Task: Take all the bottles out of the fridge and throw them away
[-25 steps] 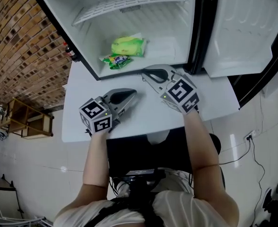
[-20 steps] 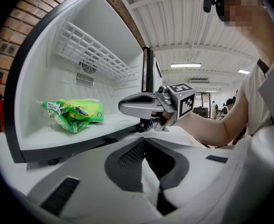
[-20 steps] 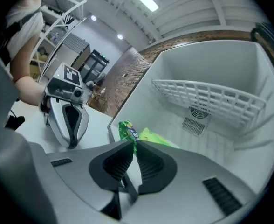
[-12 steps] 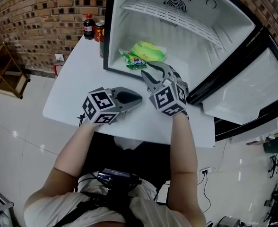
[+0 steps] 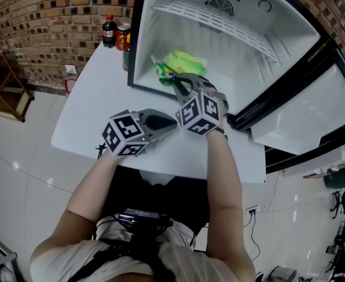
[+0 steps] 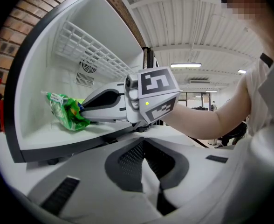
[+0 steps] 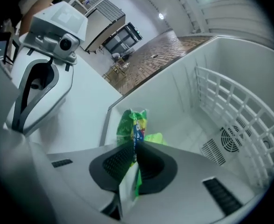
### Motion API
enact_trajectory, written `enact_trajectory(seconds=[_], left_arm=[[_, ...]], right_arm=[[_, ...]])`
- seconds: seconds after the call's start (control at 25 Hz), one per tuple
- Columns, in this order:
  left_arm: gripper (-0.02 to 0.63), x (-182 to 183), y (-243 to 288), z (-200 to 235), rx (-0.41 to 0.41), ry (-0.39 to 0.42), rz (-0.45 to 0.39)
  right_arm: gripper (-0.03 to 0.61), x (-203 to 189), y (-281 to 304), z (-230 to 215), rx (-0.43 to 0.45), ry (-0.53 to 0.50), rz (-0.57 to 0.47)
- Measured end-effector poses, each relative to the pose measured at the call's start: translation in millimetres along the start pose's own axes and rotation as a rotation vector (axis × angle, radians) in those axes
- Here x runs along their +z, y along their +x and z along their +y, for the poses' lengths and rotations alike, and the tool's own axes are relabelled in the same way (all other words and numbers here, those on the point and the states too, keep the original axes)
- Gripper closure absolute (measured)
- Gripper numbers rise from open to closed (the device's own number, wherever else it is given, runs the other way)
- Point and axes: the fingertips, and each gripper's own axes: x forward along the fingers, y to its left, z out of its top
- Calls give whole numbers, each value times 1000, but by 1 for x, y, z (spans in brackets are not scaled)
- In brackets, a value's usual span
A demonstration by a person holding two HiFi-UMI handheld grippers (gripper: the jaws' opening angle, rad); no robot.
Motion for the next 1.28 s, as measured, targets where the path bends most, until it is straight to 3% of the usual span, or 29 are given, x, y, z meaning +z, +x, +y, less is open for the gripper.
enact_trajectory(seconds=[0.84,1.28], left_arm=[[603,-1,-2,3,4,-5,0],[603,-1,-6,8,1,-11,8]], right_arm=[[571,21,-72,-11,-73,169,-184],[571,-15,-157,5,-129,324,-249]])
